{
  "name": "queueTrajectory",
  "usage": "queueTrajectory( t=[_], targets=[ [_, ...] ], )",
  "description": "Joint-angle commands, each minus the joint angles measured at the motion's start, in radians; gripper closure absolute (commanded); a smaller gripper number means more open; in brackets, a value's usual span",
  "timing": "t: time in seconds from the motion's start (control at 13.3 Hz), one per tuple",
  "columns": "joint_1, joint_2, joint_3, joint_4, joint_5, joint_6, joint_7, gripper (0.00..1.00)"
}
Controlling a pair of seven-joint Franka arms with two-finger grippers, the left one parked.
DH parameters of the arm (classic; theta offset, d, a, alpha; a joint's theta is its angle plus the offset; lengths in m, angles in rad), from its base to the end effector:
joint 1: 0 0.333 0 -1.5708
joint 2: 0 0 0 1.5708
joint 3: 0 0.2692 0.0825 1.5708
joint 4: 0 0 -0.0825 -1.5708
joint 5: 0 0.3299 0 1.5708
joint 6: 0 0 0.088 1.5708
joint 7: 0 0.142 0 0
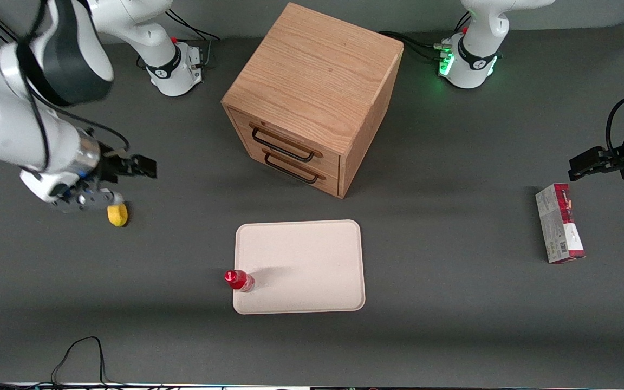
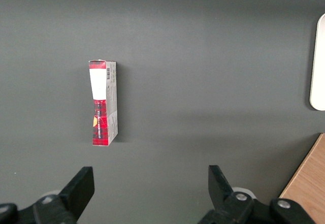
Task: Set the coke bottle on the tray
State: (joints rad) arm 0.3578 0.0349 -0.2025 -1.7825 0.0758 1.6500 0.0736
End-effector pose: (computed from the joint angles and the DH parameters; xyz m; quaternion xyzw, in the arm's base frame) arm 0.4874 0.0875 0.4446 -0.9954 -0.0343 0.0865 0.0242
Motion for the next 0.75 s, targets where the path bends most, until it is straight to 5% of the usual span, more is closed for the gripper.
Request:
queueTrajectory(
  t=[0.0,0.23,0.68],
  targets=[
    [-0.073,-0.131,0.037,-0.118,-0.018,0.007,-0.061,0.0],
    [-0.247,-0.173,0.204,-0.114,-0.057,-0.047,-0.133,0.0],
    [-0.244,-0.159,0.201,-0.078,-0.05,-0.045,-0.12,0.0]
  ],
)
